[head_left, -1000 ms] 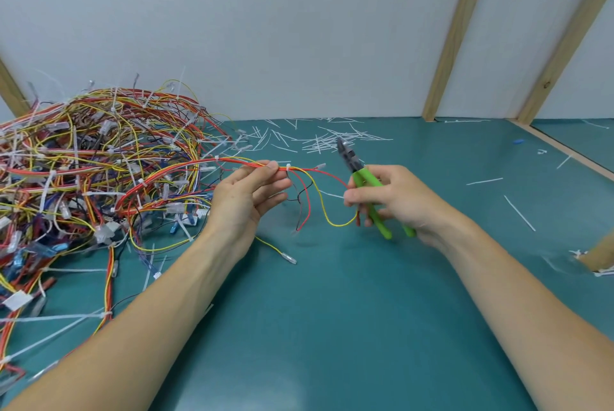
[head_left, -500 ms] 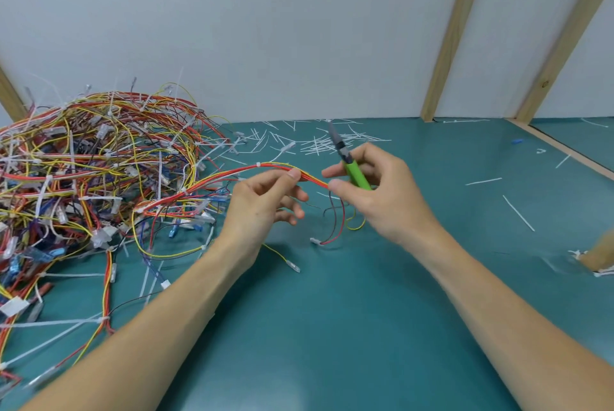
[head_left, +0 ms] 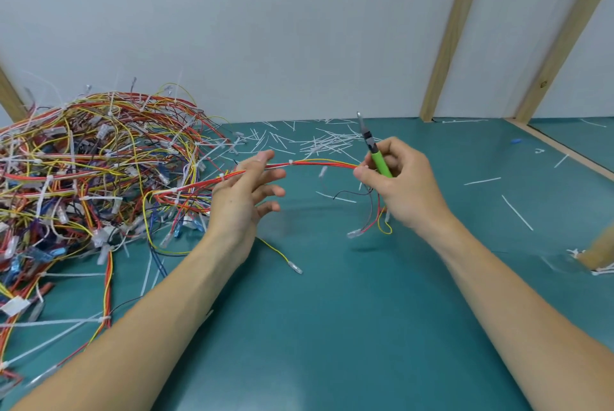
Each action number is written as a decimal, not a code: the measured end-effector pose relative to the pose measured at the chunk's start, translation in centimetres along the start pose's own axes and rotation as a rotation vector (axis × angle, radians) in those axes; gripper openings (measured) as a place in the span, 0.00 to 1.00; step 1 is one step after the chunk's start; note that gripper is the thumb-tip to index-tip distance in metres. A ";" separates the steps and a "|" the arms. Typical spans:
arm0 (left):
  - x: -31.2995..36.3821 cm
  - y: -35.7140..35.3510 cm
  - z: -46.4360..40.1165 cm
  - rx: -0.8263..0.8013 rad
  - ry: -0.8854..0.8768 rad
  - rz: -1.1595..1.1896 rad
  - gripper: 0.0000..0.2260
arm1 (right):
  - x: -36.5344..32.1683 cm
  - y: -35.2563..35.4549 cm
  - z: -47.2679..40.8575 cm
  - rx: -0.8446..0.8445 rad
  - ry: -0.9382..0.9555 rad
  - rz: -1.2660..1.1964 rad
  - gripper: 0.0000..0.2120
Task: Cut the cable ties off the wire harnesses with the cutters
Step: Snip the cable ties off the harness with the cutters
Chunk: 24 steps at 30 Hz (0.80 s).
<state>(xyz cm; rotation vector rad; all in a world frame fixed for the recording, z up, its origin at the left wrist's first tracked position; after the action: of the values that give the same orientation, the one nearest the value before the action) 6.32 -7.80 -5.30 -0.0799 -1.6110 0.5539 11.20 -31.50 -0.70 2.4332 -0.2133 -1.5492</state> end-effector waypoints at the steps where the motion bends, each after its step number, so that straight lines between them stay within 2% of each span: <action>1: 0.0 0.0 0.0 -0.005 0.008 0.028 0.13 | 0.4 0.2 -0.1 0.014 -0.005 0.015 0.10; 5: -0.2 0.0 -0.1 0.024 0.076 0.111 0.21 | 1.3 1.3 -0.3 0.141 -0.004 0.082 0.09; 7: -0.1 0.5 -0.1 0.067 0.089 0.131 0.22 | 1.3 2.5 -0.5 0.230 0.009 0.116 0.09; 10: 0.2 0.9 -0.2 0.110 0.058 0.113 0.17 | 1.2 4.2 -0.8 0.332 0.006 0.130 0.09; 14: 0.4 0.1 -0.1 0.054 -0.031 0.022 0.07 | 1.2 5.1 -0.5 0.399 -0.020 0.216 0.07; 19: 1.1 -1.1 0.5 -0.046 -0.168 -0.105 0.08 | -1.8 5.8 0.4 0.511 0.151 0.353 0.13; 24: 1.3 -2.5 1.0 -0.121 -0.260 -0.254 0.10 | -5.5 6.2 2.0 0.613 0.401 0.329 0.16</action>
<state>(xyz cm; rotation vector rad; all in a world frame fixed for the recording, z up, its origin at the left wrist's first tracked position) 5.89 -9.78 -3.10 0.1102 -1.8740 0.2776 7.10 -36.37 5.00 2.8845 -1.0770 -0.9152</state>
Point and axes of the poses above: each hand's wrist, its own z-axis away from the middle knuckle, its own y-axis out of the back of the hand, x = y × z, the point moved 8 cm from there along -z, towards the middle knuckle, and after that the axes turned 3 degrees about y, right-handed, at the moved point
